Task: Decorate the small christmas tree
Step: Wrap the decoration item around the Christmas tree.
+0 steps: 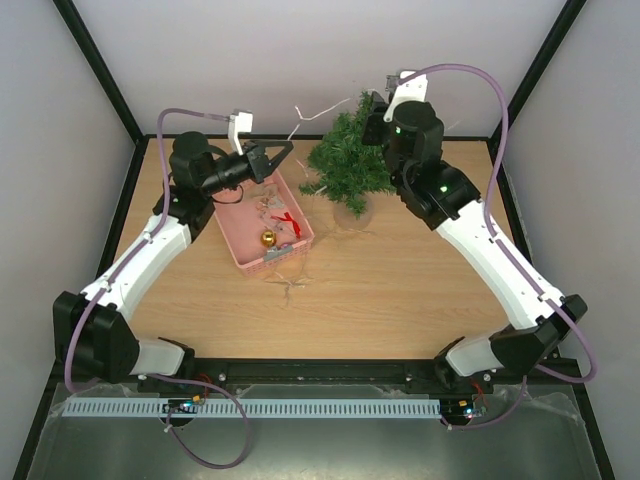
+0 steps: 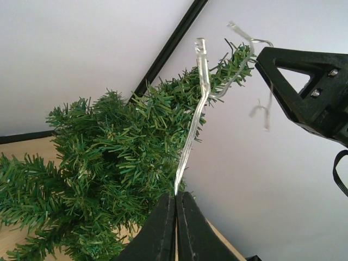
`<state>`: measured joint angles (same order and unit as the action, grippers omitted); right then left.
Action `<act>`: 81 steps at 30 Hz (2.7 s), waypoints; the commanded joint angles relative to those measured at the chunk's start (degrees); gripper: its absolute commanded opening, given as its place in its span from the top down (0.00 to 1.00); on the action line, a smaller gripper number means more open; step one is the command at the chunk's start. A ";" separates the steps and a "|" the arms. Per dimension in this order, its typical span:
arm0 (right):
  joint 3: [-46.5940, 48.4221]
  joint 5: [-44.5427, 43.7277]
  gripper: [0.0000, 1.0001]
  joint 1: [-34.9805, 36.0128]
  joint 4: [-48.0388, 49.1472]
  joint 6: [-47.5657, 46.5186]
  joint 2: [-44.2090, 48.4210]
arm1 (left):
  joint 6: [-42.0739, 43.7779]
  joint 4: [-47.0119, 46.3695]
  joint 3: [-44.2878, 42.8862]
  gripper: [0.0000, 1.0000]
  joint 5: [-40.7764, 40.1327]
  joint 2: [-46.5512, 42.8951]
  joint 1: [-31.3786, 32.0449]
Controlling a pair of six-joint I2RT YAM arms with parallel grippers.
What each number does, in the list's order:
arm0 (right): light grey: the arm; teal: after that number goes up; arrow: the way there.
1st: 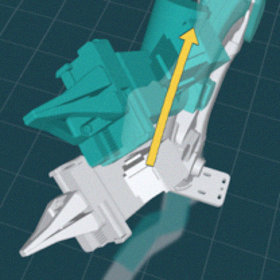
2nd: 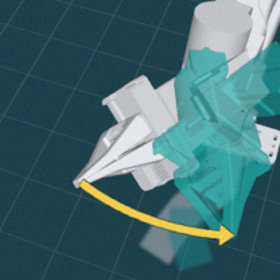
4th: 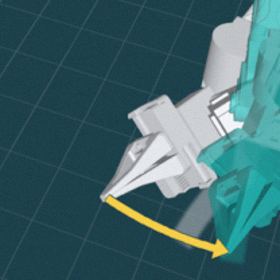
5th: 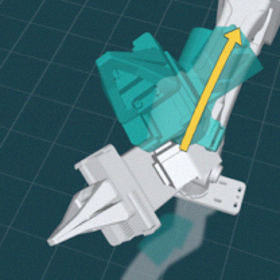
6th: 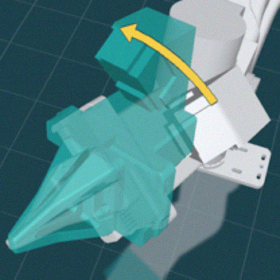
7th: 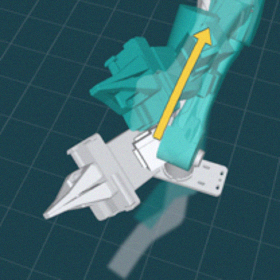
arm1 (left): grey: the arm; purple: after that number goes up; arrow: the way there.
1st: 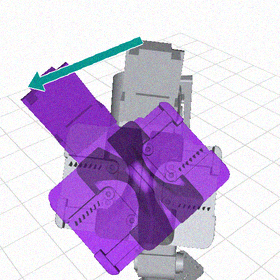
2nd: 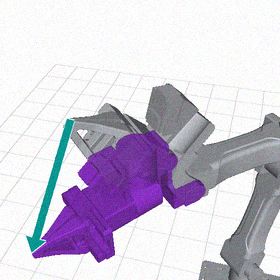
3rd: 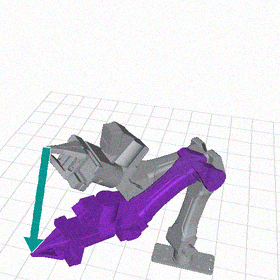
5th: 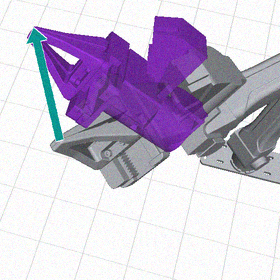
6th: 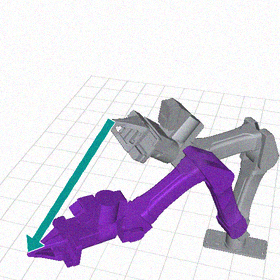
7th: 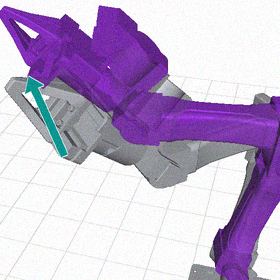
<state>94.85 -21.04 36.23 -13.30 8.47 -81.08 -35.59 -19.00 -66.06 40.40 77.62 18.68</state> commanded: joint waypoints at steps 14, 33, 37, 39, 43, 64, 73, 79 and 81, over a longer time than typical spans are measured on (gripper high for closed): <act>14.89 1.50 0.80 -0.72 -5.60 -5.00 -11.58 | 1.89 1.09 -8.48 0.98 0.99 5.66 -0.61; 12.75 -2.34 0.80 -1.13 -6.59 -6.61 -5.15 | -6.77 -13.03 -7.94 0.98 6.99 4.25 -0.88; 10.16 0.96 0.76 -1.14 -8.72 -4.77 -2.50 | -6.51 -13.41 -9.18 0.97 7.40 4.80 -0.91; 7.24 4.06 0.75 -1.12 -9.54 -3.61 -0.13 | -6.62 -13.45 -9.58 0.98 7.00 5.04 -0.92; -3.30 11.44 0.75 -1.11 -3.97 -1.78 6.53 | -7.62 -13.97 -10.31 0.98 7.32 5.43 -0.92; -11.61 12.42 0.92 -1.09 16.03 8.81 0.37 | -9.54 -15.56 -9.89 0.98 6.44 4.74 -0.70; -12.19 5.15 0.98 -1.08 8.99 5.79 7.64 | -8.45 -14.90 -10.51 0.98 5.70 4.64 -0.75; -7.30 6.73 0.98 -1.16 4.53 0.37 7.87 | -7.81 -14.96 -11.88 0.98 4.92 5.74 -0.73; -4.70 8.21 0.98 -1.44 4.04 0.25 6.89 | -7.60 -14.94 -12.41 0.98 4.49 6.27 -0.68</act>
<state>85.12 -13.72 35.24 -6.11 11.68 -73.19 -44.49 -31.83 -75.85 45.91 83.66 18.09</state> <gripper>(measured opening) 0.017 0.028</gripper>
